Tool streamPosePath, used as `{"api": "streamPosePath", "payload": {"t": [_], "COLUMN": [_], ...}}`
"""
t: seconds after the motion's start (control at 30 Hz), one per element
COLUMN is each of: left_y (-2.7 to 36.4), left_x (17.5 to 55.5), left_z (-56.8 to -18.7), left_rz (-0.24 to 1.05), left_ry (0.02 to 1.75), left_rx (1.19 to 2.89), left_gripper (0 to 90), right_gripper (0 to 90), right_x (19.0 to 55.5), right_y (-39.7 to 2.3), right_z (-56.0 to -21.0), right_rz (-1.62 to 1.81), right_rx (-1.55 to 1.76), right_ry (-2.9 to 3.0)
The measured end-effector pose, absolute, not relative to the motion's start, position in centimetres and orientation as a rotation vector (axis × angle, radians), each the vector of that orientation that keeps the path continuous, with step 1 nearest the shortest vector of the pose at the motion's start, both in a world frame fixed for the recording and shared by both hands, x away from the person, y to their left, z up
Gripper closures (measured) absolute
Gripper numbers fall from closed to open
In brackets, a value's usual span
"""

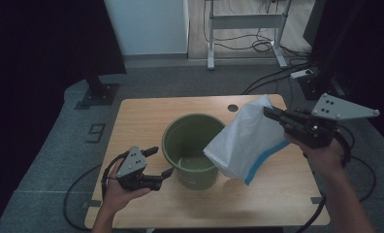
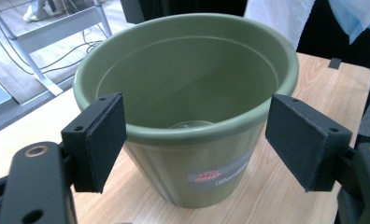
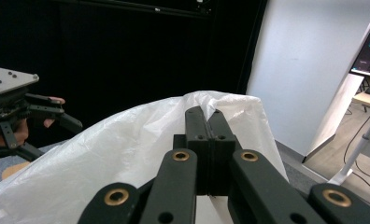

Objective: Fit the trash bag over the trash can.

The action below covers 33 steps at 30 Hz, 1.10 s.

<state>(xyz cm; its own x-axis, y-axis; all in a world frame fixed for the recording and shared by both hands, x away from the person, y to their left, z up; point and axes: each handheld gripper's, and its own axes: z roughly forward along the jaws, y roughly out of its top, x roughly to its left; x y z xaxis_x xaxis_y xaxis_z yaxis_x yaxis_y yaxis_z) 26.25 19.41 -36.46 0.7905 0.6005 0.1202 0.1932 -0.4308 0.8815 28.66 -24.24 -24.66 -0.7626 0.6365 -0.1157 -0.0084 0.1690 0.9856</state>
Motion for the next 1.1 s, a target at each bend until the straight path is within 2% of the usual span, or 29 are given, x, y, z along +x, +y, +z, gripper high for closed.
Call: {"api": "streamPosePath", "payload": {"t": [0.4, 1.1], "left_y": [17.8, 13.9], "left_x": [26.9, 26.5], "left_z": [-36.2, -35.9], "left_rz": [0.452, 0.379], "left_ry": [0.587, 0.526], "left_rx": [1.990, 2.000], "left_gripper": [24.7, 25.3], "right_gripper": [89.2, 89.2], "right_x": [30.3, 31.2], "right_y": [-21.9, -20.8], "right_z": [-24.4, -24.9], "right_rz": [1.614, 1.613], "right_rx": [0.593, 0.621], "right_ry": [1.969, 1.968]}}
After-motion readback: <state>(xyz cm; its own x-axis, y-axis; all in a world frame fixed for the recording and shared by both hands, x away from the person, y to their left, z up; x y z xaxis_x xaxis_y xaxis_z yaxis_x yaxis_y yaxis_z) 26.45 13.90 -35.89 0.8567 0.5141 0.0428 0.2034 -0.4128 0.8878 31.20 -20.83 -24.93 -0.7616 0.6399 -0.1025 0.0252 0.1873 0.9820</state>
